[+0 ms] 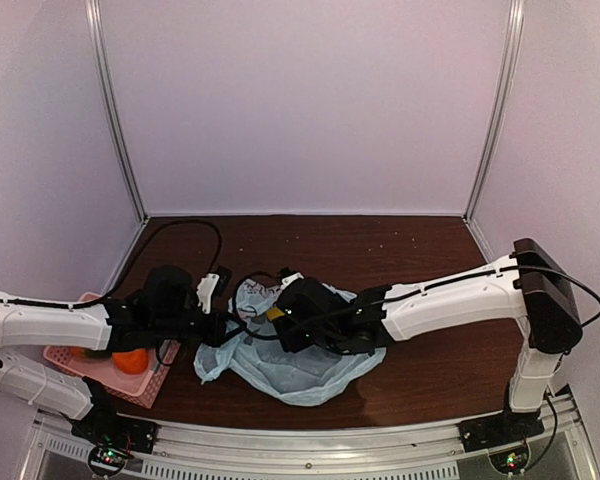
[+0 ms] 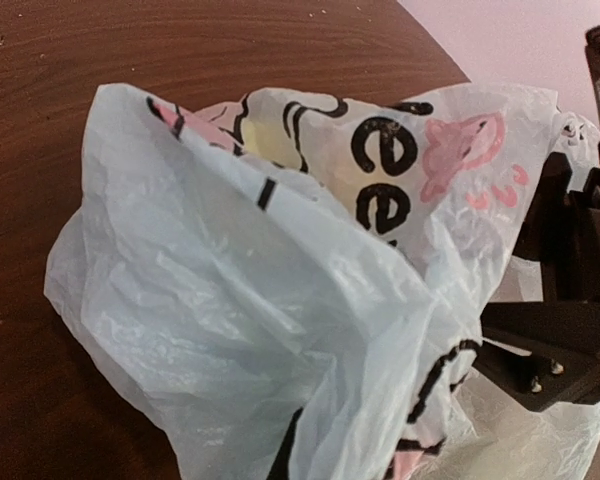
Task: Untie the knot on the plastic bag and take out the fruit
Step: Reach into the gripper in the takeout bag, then pick up the fake fruit from the takeout bag.
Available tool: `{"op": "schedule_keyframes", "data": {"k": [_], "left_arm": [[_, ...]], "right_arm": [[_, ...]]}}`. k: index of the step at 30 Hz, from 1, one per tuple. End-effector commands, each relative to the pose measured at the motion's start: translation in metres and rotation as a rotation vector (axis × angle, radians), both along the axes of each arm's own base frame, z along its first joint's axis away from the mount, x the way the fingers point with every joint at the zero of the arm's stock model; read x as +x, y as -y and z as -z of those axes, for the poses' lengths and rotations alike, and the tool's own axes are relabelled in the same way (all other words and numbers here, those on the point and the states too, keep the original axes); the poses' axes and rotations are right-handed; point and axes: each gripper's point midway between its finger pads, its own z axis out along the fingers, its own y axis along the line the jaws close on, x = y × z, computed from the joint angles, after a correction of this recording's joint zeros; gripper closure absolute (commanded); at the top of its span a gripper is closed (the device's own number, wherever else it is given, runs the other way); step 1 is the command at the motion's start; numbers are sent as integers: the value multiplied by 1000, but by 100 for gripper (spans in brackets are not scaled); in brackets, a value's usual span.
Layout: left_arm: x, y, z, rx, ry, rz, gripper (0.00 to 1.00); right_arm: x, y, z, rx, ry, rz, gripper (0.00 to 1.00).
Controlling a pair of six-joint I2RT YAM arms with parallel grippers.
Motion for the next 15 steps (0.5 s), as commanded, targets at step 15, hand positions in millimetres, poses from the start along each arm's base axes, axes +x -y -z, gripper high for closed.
{"op": "schedule_keyframes", "data": {"k": [15], "left_arm": [[4, 16, -21, -117, -29, -11, 100]], "right_arm": [[73, -18, 25, 117, 17, 212, 20]]}}
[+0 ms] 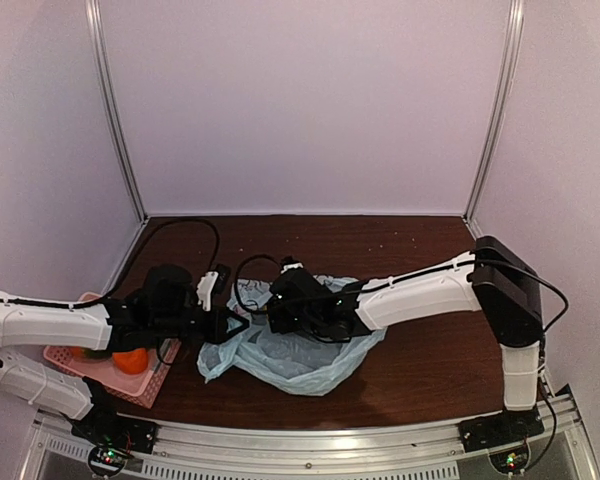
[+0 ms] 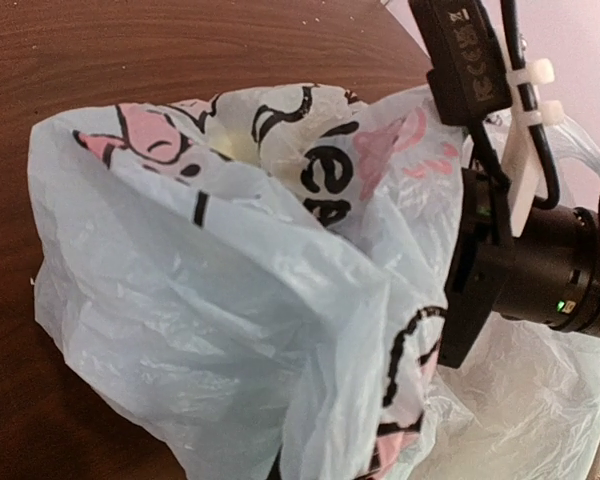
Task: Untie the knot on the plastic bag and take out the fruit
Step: Pick up the fake fruit from the takeout bag.
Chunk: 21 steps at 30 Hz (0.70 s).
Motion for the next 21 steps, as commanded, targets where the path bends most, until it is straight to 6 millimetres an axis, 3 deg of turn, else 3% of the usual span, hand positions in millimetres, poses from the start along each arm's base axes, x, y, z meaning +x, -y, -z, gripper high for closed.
{"op": "schedule_keyframes", "data": {"k": [1, 7, 14, 17, 21], "left_arm": [[5, 11, -14, -49, 19, 15, 100], [4, 10, -13, -46, 13, 13, 100], [4, 8, -13, -43, 11, 6, 100], [4, 8, -12, -42, 9, 7, 100], [4, 7, -11, -38, 7, 3, 100]], "right_arm": [[12, -6, 0, -17, 41, 44, 18], [19, -4, 14, -67, 60, 66, 9], [28, -7, 20, -93, 79, 79, 8], [31, -9, 23, -98, 85, 80, 12], [34, -11, 20, -85, 96, 75, 29]]}}
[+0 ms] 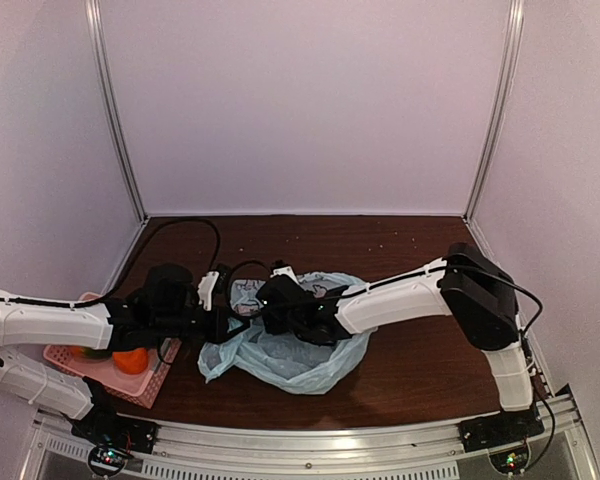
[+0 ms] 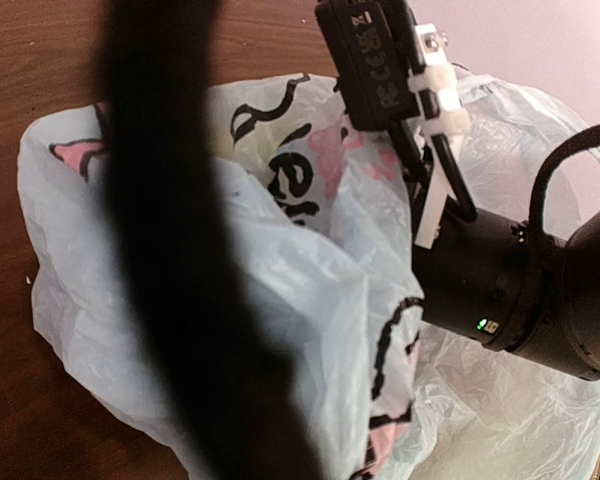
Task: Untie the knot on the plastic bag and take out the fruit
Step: Pick up the fake fruit from the takeout bag, then place the fake fruit in the bin.
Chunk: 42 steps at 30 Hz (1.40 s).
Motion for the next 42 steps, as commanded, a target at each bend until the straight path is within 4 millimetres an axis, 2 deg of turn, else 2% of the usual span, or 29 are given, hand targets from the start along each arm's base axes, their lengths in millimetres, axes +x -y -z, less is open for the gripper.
{"op": "schedule_keyframes", "data": {"k": [1, 4, 9, 12, 16, 18, 29, 36, 37, 38, 42], "left_arm": [[4, 5, -11, -30, 18, -2, 100], [4, 4, -11, -29, 16, -8, 100], [6, 3, -11, -26, 16, -20, 100], [11, 1, -11, -9, 16, -48, 100], [23, 1, -14, 4, 26, -99, 100], [28, 4, -17, -10, 30, -115, 100], [49, 27, -22, -45, 34, -117, 100], [59, 21, -8, 22, 28, -165, 100], [59, 20, -6, 30, 26, -166, 98], [59, 20, -5, 34, 23, -165, 90], [58, 16, -4, 55, 15, -177, 51]], "right_arm": [[10, 1, -5, -1, 32, 21, 33], [10, 2, -11, 10, 43, 21, 39], [7, 2, -20, 37, 55, -10, 39], [-1, -4, -40, 95, 76, -73, 40], [-24, -4, -75, 139, 124, -179, 40], [-36, 1, -86, 145, 132, -215, 40], [-92, 46, -110, 169, 105, -372, 41], [-115, 57, -140, 223, 121, -438, 41], [-117, 58, -143, 229, 121, -442, 41], [-118, 59, -146, 231, 123, -445, 41], [-119, 62, -156, 246, 133, -445, 40]]}}
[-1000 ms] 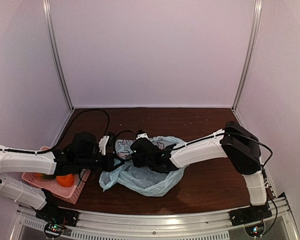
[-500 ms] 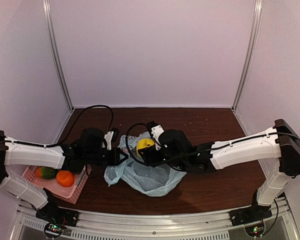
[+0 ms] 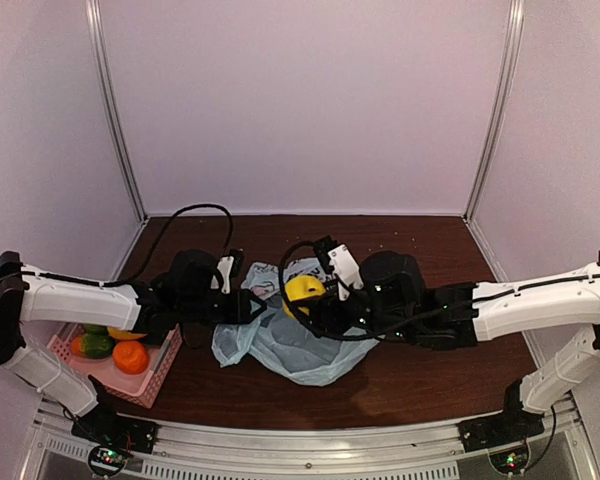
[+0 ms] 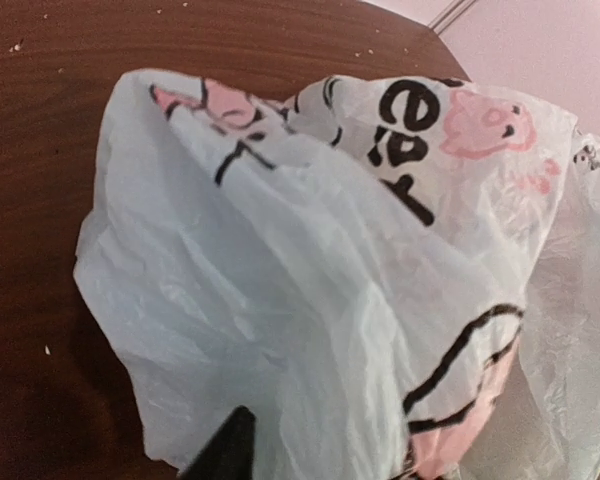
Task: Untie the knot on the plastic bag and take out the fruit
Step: Place the fake fruit in the bin.
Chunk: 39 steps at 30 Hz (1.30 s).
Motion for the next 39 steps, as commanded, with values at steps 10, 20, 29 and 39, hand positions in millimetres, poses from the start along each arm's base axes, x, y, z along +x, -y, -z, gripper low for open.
{"op": "schedule_keyframes", "data": {"k": [10, 20, 29, 39], "left_arm": [[0, -48, -49, 184, 96, -62, 3], [25, -99, -114, 255, 161, -31, 2], [68, -184, -153, 359, 284, -198, 3], [72, -222, -150, 390, 372, -319, 3]], "right_arm": [[-17, -4, -28, 21, 29, -71, 40], [-37, -62, -46, 39, 71, -210, 40], [-65, -145, -45, 40, 98, -369, 40], [-96, -236, -8, 26, 79, -536, 40]]}}
